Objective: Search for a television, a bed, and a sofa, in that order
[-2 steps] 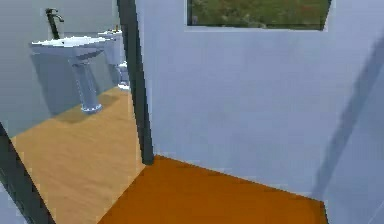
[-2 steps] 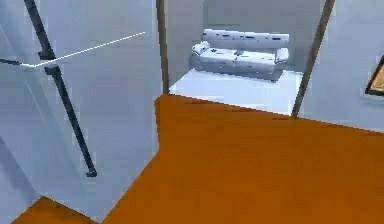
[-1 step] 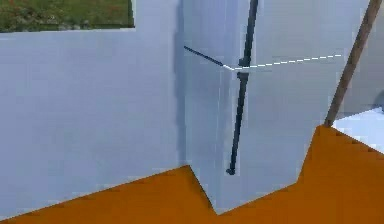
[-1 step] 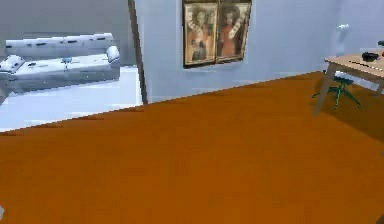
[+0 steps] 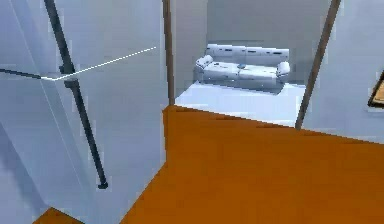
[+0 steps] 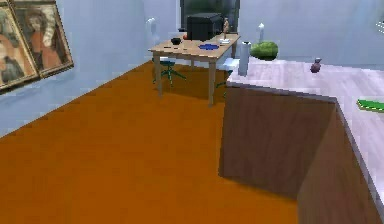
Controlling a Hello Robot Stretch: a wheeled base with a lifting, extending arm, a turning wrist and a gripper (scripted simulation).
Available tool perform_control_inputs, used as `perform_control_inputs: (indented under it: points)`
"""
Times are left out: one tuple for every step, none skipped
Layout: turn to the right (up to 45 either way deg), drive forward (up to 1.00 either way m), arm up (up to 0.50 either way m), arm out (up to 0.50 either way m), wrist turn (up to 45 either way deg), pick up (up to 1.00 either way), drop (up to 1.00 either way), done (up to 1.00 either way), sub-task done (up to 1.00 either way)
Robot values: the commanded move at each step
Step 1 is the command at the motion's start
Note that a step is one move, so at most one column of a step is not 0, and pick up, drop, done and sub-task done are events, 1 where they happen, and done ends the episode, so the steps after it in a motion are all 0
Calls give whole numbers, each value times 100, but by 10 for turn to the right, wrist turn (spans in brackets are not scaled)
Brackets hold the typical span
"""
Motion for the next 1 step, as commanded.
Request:
perform_control_inputs:
  points:
    - [210,0,0,0,0,0,0,0,0]
